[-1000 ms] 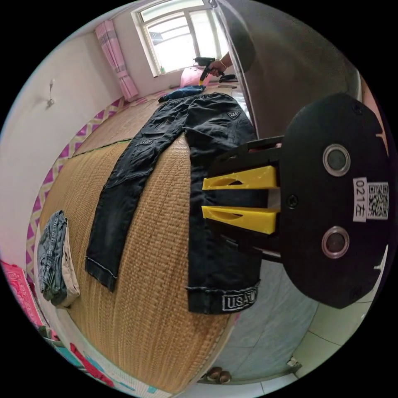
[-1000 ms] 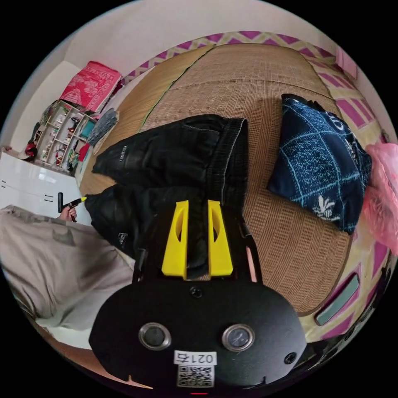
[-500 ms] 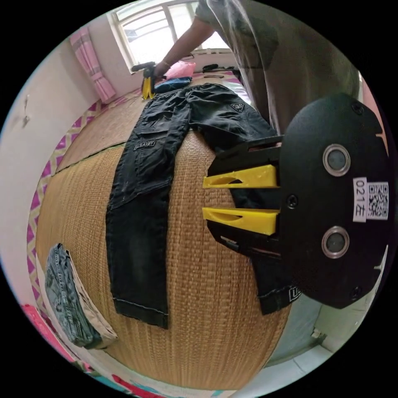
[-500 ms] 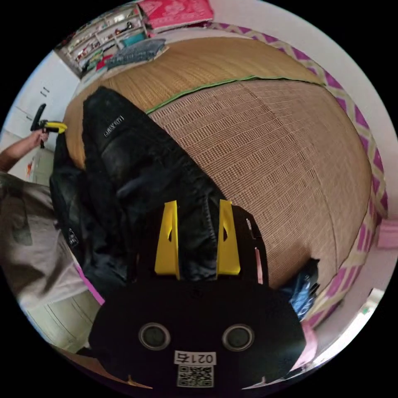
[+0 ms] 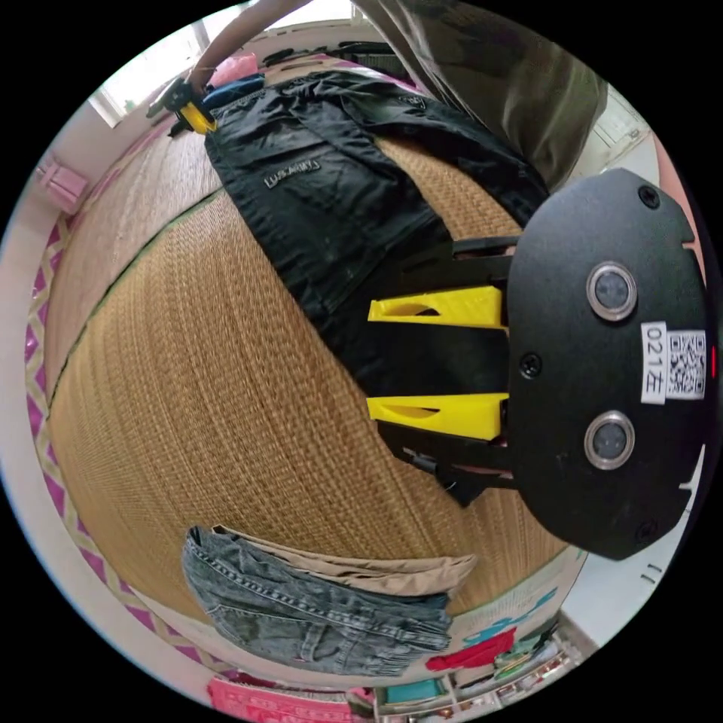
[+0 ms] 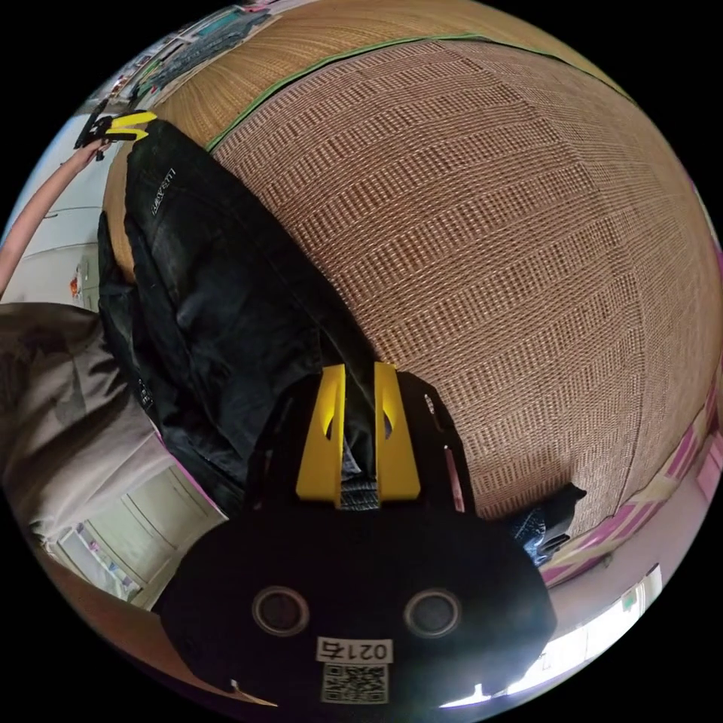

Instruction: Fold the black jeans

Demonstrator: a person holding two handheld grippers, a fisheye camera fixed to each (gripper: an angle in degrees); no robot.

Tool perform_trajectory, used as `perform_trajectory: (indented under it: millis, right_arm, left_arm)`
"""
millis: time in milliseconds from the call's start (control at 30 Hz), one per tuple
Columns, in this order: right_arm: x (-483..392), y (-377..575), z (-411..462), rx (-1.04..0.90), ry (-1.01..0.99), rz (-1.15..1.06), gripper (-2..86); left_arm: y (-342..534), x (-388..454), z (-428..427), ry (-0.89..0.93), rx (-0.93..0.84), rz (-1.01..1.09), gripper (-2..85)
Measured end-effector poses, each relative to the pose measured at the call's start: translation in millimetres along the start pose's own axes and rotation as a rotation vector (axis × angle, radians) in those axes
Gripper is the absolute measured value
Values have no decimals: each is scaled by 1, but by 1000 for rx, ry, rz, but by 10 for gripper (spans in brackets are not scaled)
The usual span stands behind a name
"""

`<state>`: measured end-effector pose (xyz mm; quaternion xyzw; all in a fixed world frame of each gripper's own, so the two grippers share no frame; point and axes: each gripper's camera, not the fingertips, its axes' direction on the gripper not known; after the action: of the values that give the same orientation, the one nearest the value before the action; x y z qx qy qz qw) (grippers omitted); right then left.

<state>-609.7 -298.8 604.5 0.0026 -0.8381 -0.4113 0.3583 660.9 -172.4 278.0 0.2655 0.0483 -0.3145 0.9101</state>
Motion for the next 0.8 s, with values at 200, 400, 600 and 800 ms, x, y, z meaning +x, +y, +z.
perform_trajectory:
  millis: [200, 400, 600, 800]
  right_arm:
    - [-2, -3, -11, -9, -17, -21, 2]
    - [8, 8, -34, 37, 101, 26, -9]
    - [34, 21, -57, 75, 229, 165, -7]
    - [27, 46, -50, 17, 178, 215, 29]
  left_arm:
    - [-43, 30, 13, 58, -96, 181, -1]
    - [-116, 29, -18, 21, 12, 109, -9]
    - [-217, 33, -46, -57, 6, 19, -1]
    - [-171, 40, -74, -40, 104, -35, 48]
